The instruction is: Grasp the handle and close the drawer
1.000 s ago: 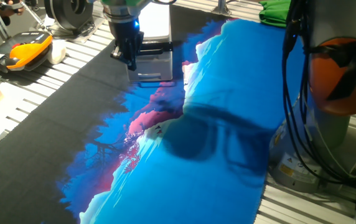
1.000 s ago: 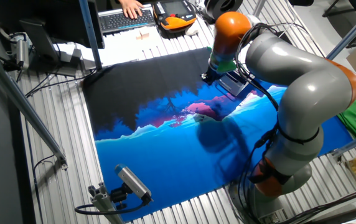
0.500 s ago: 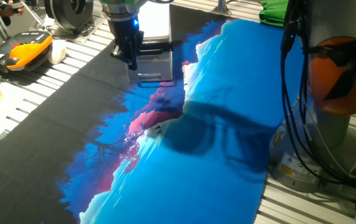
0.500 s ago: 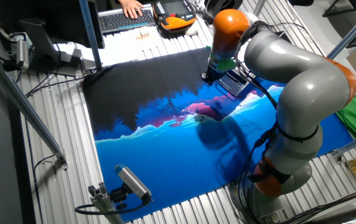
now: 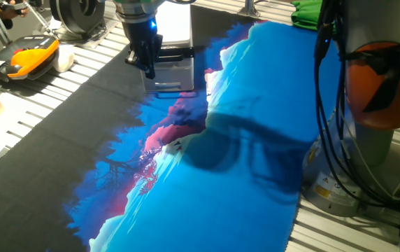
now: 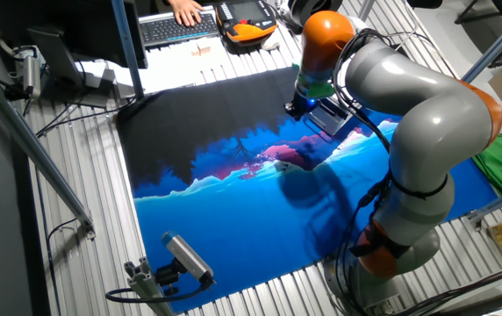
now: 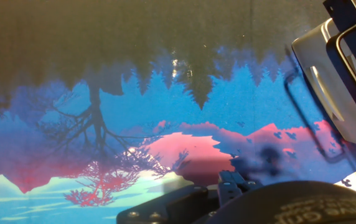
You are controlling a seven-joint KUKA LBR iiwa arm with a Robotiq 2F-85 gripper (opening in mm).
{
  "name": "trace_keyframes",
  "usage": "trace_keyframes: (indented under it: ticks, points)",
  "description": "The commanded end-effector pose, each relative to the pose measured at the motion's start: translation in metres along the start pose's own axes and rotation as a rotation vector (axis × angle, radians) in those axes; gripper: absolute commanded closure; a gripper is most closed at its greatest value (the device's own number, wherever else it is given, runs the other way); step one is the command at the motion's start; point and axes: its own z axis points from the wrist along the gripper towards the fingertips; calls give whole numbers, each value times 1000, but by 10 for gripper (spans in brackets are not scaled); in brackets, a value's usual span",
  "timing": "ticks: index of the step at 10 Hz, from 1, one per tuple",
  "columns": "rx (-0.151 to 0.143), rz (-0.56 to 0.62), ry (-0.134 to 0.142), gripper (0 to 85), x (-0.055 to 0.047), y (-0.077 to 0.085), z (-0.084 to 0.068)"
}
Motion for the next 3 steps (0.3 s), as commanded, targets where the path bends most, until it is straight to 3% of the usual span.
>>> trace_keyframes:
  ticks: [1, 3]
  points:
    - [0, -3, 2, 850, 0, 0, 0]
    - [3, -3, 2, 850, 0, -1, 0]
